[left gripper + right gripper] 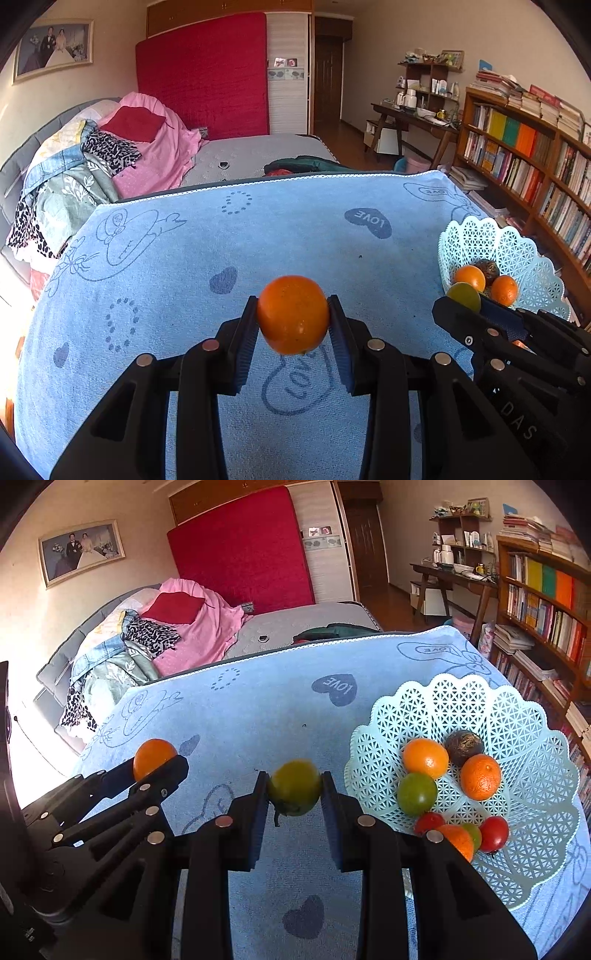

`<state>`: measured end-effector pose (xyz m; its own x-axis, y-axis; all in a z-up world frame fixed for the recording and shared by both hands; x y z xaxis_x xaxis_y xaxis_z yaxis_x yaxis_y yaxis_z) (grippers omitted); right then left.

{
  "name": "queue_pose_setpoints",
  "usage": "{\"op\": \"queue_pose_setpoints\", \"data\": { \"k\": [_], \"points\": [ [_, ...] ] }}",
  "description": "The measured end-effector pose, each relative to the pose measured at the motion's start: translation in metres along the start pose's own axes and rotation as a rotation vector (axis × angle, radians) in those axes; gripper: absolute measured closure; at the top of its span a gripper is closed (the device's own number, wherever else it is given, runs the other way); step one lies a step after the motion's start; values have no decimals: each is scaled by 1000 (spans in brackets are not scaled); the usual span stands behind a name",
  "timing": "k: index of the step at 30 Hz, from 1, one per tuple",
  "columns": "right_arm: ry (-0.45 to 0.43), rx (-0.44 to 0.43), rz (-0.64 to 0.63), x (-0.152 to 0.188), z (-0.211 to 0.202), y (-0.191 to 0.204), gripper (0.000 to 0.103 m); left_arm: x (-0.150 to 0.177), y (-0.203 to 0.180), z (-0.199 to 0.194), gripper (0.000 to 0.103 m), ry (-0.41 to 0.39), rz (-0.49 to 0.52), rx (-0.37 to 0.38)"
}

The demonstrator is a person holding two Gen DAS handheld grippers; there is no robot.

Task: Organize fruits
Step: 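Carry the orange and green tomato over the lattice basket with both grippers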

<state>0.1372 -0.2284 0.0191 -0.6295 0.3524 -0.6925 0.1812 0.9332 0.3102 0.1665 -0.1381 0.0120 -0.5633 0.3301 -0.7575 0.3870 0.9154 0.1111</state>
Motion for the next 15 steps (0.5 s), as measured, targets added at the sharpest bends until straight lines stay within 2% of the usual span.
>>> {"op": "queue_pose_setpoints", "data": {
  "k": [15],
  "points": [
    [-10, 53, 34, 2, -15, -31, 74, 2, -27, -6, 66, -12, 52, 36]
  ]
}}
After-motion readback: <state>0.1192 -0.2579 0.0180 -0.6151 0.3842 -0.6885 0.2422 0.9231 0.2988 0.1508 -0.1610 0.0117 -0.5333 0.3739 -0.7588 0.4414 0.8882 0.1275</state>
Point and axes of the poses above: each gripper's, at about its wrist camera, not at the fingertips, and z roughly the way its jaws point, y to its left, x to its underside, the point moved 10 cm from there along z, roughly the way its jaws point, and after that the axes turned 8 degrees about z, right-handed, at the moved point
